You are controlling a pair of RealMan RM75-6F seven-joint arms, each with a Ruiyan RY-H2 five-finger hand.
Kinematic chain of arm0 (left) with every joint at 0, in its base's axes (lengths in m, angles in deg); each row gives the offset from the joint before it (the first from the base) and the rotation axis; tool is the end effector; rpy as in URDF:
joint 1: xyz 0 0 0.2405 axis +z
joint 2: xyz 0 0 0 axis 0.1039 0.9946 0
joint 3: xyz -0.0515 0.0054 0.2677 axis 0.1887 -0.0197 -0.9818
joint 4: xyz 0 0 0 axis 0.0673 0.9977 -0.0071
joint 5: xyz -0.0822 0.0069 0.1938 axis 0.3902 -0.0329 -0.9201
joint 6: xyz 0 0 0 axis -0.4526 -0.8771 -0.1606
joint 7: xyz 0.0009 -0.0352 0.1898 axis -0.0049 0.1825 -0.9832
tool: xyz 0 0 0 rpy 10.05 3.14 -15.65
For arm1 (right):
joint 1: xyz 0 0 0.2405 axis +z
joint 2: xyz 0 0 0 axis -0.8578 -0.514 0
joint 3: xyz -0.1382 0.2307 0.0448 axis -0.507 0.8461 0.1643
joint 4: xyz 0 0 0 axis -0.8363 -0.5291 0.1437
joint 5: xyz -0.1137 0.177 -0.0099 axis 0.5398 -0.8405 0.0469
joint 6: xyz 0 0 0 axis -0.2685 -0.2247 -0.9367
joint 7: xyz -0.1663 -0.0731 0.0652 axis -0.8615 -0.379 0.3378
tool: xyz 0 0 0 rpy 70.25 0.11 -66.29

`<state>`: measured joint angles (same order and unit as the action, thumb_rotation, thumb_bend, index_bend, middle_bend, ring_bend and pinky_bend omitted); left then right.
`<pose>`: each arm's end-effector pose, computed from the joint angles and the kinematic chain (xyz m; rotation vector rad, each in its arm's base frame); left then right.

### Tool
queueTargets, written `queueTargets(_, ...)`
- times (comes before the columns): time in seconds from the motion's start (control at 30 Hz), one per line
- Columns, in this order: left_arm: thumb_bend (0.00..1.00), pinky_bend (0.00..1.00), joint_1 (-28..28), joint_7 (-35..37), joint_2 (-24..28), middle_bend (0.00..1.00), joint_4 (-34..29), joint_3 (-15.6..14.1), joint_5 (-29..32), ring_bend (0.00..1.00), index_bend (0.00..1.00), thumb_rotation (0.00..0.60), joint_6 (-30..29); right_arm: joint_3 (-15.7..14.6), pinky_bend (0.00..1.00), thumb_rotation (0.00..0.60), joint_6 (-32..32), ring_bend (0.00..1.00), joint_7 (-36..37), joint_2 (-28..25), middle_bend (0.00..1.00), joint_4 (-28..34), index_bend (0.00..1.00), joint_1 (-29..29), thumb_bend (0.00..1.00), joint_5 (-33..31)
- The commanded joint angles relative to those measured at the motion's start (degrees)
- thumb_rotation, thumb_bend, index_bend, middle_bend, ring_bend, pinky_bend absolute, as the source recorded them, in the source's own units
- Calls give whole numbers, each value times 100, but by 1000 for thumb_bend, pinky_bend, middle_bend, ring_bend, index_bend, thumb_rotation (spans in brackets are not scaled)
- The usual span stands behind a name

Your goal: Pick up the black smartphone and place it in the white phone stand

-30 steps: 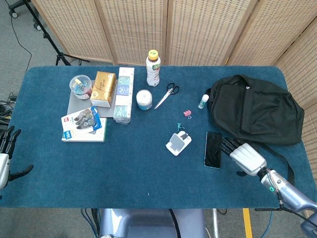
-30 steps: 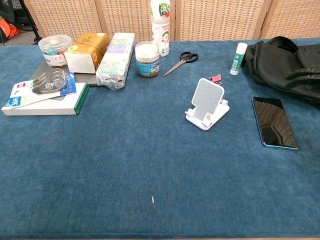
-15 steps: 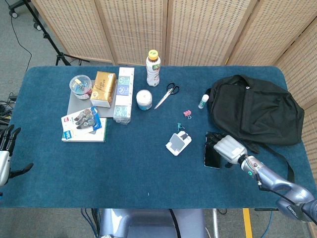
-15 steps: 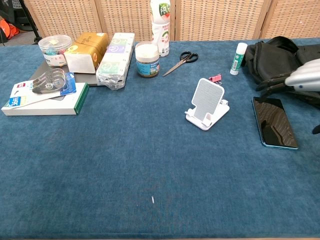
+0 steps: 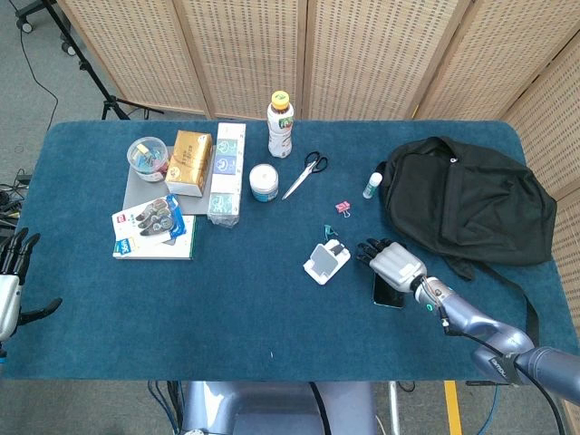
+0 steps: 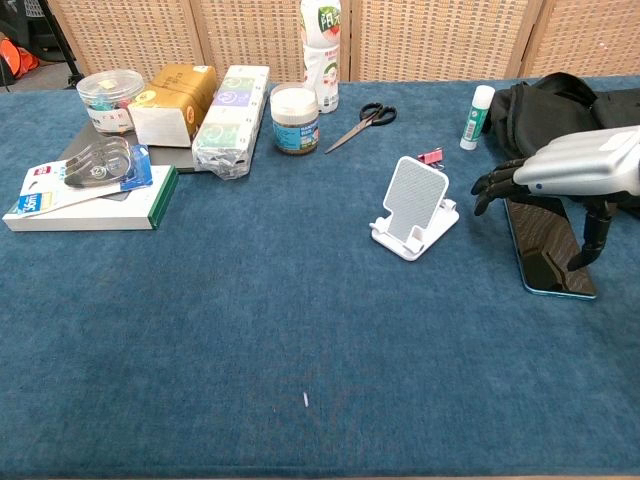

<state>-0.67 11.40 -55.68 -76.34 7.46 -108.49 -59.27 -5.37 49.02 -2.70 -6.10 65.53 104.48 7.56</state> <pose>-0.3317 0.2511 0.1707 -1.3294 -0.8562 -0.9301 -0.2210 -0.4020 -0.0055 2.2837 -0.6561 0.4492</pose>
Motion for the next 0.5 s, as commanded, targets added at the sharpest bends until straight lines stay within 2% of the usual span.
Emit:
queueTargets(0.03, 0, 0, -4, 11, 5, 0, 2, 4, 10, 0, 0, 600, 10, -3, 157, 600, 5, 0, -53, 56, 68, -28, 154, 45, 0, -67)
queueTargets(0.27, 0, 0, -18, 6, 2, 0, 6, 2, 23, 0, 0, 600, 40, 5, 157, 600, 190, 0, -306, 295, 69, -192, 159, 226, 0, -345)
queueTargets(0.5, 0, 0, -15, 23, 3, 0, 8, 4, 35, 0, 0, 600, 38, -11, 157, 600, 588, 0, -760, 336, 90, -278, 179, 442, 2, -914)
